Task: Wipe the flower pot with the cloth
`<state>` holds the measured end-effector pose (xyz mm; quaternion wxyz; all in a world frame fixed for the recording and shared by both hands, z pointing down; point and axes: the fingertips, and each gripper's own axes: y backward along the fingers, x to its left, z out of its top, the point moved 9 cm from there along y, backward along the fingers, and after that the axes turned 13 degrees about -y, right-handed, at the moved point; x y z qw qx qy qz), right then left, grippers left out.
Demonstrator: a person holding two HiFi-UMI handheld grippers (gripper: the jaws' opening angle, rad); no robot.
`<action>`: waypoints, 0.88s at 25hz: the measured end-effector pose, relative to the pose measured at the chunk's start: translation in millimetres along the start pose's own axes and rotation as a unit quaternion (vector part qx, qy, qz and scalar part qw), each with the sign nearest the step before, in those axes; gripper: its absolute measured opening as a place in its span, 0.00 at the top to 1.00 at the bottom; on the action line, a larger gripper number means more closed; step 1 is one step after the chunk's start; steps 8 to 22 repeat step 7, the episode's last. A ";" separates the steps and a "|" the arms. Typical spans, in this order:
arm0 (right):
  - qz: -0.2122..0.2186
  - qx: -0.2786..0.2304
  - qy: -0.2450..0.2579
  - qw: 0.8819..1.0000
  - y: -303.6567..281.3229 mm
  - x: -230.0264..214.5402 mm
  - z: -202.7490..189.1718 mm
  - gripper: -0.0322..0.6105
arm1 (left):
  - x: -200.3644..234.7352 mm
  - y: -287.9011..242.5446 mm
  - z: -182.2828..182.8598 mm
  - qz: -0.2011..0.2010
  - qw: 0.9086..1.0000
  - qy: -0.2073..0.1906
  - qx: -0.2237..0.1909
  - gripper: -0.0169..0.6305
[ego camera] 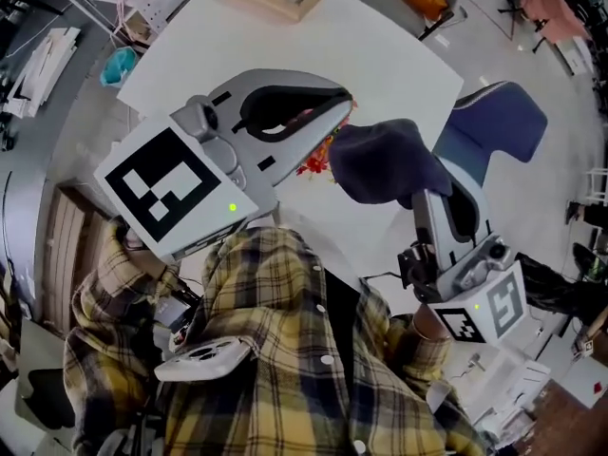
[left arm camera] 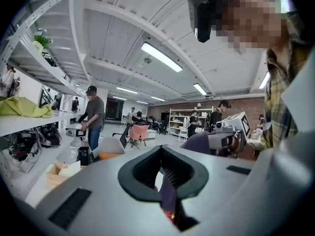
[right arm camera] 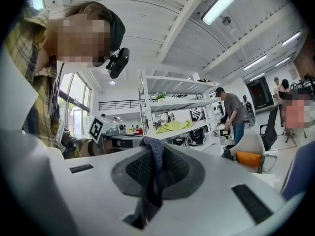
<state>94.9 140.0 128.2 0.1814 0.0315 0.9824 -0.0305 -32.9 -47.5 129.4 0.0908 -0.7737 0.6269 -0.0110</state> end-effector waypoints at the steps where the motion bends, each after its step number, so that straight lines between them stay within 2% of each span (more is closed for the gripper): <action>1: 0.001 0.001 0.000 1.000 0.4 -1.0 -0.9 0.93 | 0.0 -0.5 -0.1 -0.003 1.000 -0.002 0.003 0.96; 22: 0.001 0.007 0.012 1.000 0.1 -7.0 0.7 0.93 | 6.4 -6.0 2.5 -0.001 1.000 -0.006 0.002 0.96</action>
